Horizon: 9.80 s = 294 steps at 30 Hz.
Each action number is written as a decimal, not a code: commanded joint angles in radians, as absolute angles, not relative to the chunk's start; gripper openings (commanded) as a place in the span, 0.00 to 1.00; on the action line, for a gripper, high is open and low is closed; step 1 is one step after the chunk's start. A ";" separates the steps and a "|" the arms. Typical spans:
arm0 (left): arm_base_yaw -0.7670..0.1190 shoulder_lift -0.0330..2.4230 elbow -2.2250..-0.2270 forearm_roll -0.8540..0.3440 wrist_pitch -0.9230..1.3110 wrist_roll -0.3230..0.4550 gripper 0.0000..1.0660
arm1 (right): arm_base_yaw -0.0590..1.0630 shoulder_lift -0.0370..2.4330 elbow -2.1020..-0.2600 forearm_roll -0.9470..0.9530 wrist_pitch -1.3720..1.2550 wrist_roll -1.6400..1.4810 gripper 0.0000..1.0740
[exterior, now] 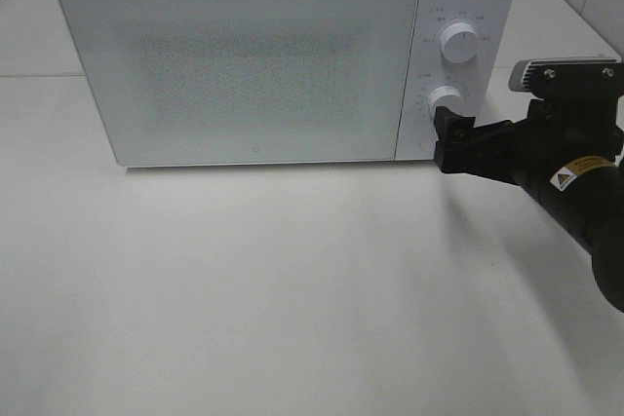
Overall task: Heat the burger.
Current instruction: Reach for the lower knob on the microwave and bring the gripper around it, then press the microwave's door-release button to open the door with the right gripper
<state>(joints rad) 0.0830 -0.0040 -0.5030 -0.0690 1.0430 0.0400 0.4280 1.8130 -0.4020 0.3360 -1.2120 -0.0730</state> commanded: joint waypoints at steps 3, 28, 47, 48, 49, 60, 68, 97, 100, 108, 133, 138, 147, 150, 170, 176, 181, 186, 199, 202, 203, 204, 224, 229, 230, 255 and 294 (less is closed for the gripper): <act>0.078 -0.022 -0.500 -0.072 1.036 0.032 0.94 | 0.431 1.872 -0.469 0.290 -1.343 -0.079 0.90; 0.078 -0.022 -0.500 -0.072 1.036 0.032 0.94 | 0.431 2.018 -0.612 0.300 -1.337 -0.082 0.89; 0.078 -0.022 -0.500 -0.072 1.036 0.032 0.94 | 0.430 2.040 -0.649 0.315 -1.336 -0.124 0.87; 0.078 -0.022 -0.500 -0.072 1.036 0.032 0.94 | 0.430 2.040 -0.649 0.315 -1.336 -0.124 0.87; 0.078 -0.022 -0.500 -0.072 1.036 0.032 0.94 | 0.430 2.040 -0.652 0.315 -1.336 -0.124 0.86; 0.078 -0.022 -0.500 -0.072 1.036 0.032 0.94 | 0.430 2.040 -0.652 0.315 -1.336 -0.125 0.70; 0.078 -0.022 -0.500 -0.072 1.036 0.032 0.94 | 0.430 2.040 -0.653 0.323 -1.333 -0.140 0.69; 0.078 -0.022 -0.500 -0.072 1.036 0.032 0.94 | 0.430 2.042 -0.690 0.391 -1.297 -0.137 0.37; 0.078 -0.022 -0.500 -0.072 1.036 0.032 0.94 | 0.430 2.042 -0.690 0.390 -1.297 -0.131 0.26; 0.078 -0.022 -0.500 -0.071 1.036 0.032 0.94 | 0.430 2.042 -0.690 0.383 -1.297 -0.038 0.16; 0.078 -0.022 -0.500 -0.071 1.036 0.032 0.94 | 0.430 2.040 -0.690 0.337 -1.298 1.638 0.16; 0.078 -0.022 -0.500 -0.071 1.036 0.032 0.94 | 0.430 2.040 -0.690 0.337 -1.303 1.653 0.16; 0.078 -0.022 -0.500 -0.071 1.036 0.032 0.94 | 0.430 2.040 -0.690 0.333 -1.303 1.653 0.17; 0.078 -0.022 -0.500 -0.071 1.036 0.032 0.94 | 0.430 2.040 -0.690 0.334 -1.303 1.653 0.17; 0.078 -0.022 -0.500 -0.071 1.036 0.032 0.94 | 0.430 2.040 -0.690 0.338 -1.304 1.653 0.24; 0.078 -0.022 -0.500 -0.071 1.036 0.032 0.94 | 0.430 2.040 -0.690 0.339 -1.305 1.653 0.33; 0.078 -0.022 -0.500 -0.071 1.036 0.032 0.94 | 0.430 2.040 -0.690 0.339 -1.305 1.653 0.36; 0.078 -0.022 -0.500 -0.071 1.036 0.032 0.94 | 0.430 2.040 -0.690 0.339 -1.305 1.653 0.38; 0.078 -0.022 -0.500 -0.071 1.036 0.032 0.94 | 0.430 2.040 -0.690 0.341 -1.306 1.653 0.50; 0.078 -0.022 -0.500 -0.071 1.036 0.032 0.94 | 0.430 2.040 -0.690 0.341 -1.306 1.653 0.55; 0.078 -0.022 -0.500 -0.071 1.036 0.032 0.94 | 0.430 2.040 -0.690 0.341 -1.306 1.653 0.55; 0.078 -0.022 -0.500 -0.071 1.036 0.032 0.94 | 0.430 2.040 -0.690 0.341 -1.306 1.653 0.58; 0.078 -0.022 -0.500 -0.071 1.036 0.032 0.94 | 0.430 1.982 -0.611 0.358 -1.339 1.645 0.64; 0.078 -0.022 -0.500 -0.071 1.036 0.032 0.94 | 0.430 1.948 -0.555 0.357 -1.340 1.645 0.64; 0.078 -0.022 -0.500 -0.071 1.036 0.032 0.94 | 0.430 1.948 -0.555 0.357 -1.340 1.645 0.64; 0.078 -0.022 -0.500 -0.071 1.036 0.032 0.94 | 0.430 1.280 -0.223 0.332 -1.075 0.823 0.64; 0.078 -0.022 -0.500 -0.071 1.036 0.032 0.94 | 0.240 1.062 -0.740 -0.146 0.804 0.239 0.64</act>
<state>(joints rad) 0.0830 -0.0040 -0.5030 -0.0690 1.0430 0.0400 0.2880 1.0580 -0.7340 -0.1550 0.7840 0.2680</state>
